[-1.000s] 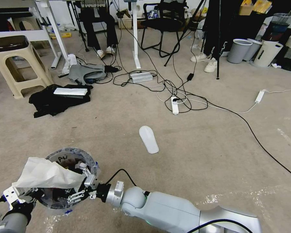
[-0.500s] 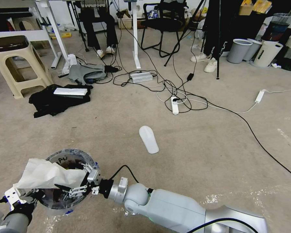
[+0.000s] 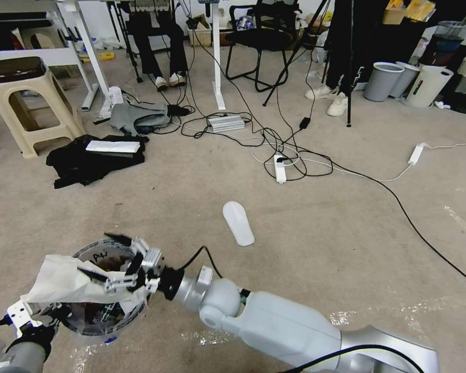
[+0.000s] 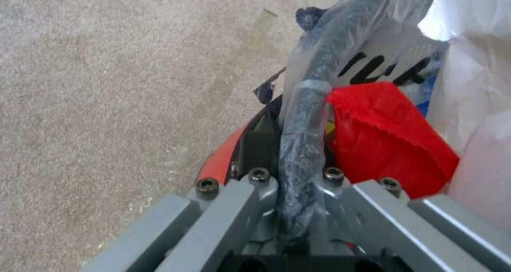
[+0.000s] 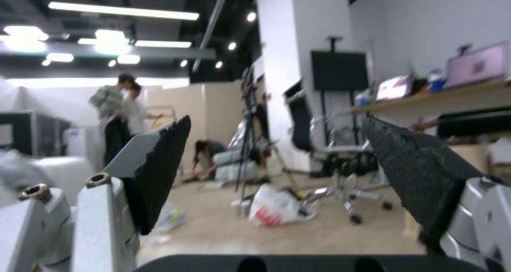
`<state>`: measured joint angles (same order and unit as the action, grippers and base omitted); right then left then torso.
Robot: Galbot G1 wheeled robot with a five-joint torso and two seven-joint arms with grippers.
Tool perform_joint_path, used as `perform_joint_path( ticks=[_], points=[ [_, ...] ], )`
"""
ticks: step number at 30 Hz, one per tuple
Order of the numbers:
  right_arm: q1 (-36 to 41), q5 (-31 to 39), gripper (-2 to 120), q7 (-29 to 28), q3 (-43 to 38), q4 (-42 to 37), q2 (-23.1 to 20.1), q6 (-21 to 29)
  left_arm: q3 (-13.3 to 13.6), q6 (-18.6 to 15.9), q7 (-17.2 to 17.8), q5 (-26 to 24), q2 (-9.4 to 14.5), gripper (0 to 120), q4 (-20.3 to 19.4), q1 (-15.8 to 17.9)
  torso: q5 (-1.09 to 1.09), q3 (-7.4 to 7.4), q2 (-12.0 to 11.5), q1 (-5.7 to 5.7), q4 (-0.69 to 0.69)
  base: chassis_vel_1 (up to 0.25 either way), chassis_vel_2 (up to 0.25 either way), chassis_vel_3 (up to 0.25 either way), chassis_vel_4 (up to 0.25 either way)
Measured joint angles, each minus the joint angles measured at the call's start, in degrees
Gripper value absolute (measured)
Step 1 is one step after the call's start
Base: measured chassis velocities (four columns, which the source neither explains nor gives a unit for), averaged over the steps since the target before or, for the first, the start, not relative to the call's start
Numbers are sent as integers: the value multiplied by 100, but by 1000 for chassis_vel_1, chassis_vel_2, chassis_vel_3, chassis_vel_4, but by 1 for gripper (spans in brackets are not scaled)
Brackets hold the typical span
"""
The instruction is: Pick up the trash bin and place the garbage on the floor into it.
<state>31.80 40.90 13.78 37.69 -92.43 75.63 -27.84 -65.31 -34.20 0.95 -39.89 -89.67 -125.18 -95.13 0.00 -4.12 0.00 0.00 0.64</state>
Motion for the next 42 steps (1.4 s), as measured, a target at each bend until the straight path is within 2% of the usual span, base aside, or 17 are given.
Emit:
perform_joint_path(
  ticks=[6, 15, 20, 22, 26, 28, 33, 34, 36, 37, 42],
  points=[
    [25, 102, 84, -9, -467, -324, -253, 46, -3, 0, -2, -1, 6, 1, 9, 12, 0, 0, 0, 0, 0, 0, 0, 0, 0],
    [132, 630, 89, -176, -1722, -1103, -1310, 66, -51, 0, -2, -37, 42, 1, 7, 4, 1, 0, 0, 0, 1, 0, 0, 0, 0],
    [256, 706, 89, -300, -2113, -1289, -1527, 72, -62, 0, -2, -41, 46, 1, -24, -35, 1, 0, 0, 0, 0, 0, 0, 0, 0],
    [449, 791, 89, -497, -2680, -1471, -1729, 149, -105, 3, -1, -72, 40, 1, -101, -82, 1, 0, 0, 0, -2, 0, 0, 0, 0],
    [686, 815, 89, -680, -3172, -1571, -1892, 238, -115, 4, 0, -91, 44, 1, -142, -112, 1, 0, 0, 0, -1, 0, 0, 0, 0],
    [1042, 625, 89, -1033, -3772, -1631, -2029, 387, -120, 7, 0, -113, 56, 1, -186, -137, 1, 0, 0, 0, 1, 0, 0, 0, 0],
    [1362, 303, 89, -1417, -4236, -1647, -2089, 584, -131, 9, 0, -125, 72, 1, -202, -159, 1, 0, 0, 0, 1, 0, 0, 0, 0],
    [1859, -245, 93, -1916, -4951, -1627, -2125, 752, -150, 16, 0, -136, 88, 1, -223, -211, 2, 0, 0, 0, 2, 0, 0, 0, 0],
    [1975, -356, 95, -1999, -5096, -1614, -2133, 757, -151, 17, -1, -144, 90, 1, -229, -224, 2, 0, 0, 0, 1, 0, 0, 0, 0],
    [2239, -613, 96, -2219, -5404, -1583, -2141, 741, -158, 19, -2, -157, 89, 1, -257, -258, 1, 0, 0, 0, 1, 0, 0, 0, 0],
    [2792, -905, 98, -2344, -5995, -1581, -2058, 644, -159, 23, -6, -193, 68, 1, -359, -286, 1, 0, 0, 0, -1, 0, 0, 0, 0]
  ],
)
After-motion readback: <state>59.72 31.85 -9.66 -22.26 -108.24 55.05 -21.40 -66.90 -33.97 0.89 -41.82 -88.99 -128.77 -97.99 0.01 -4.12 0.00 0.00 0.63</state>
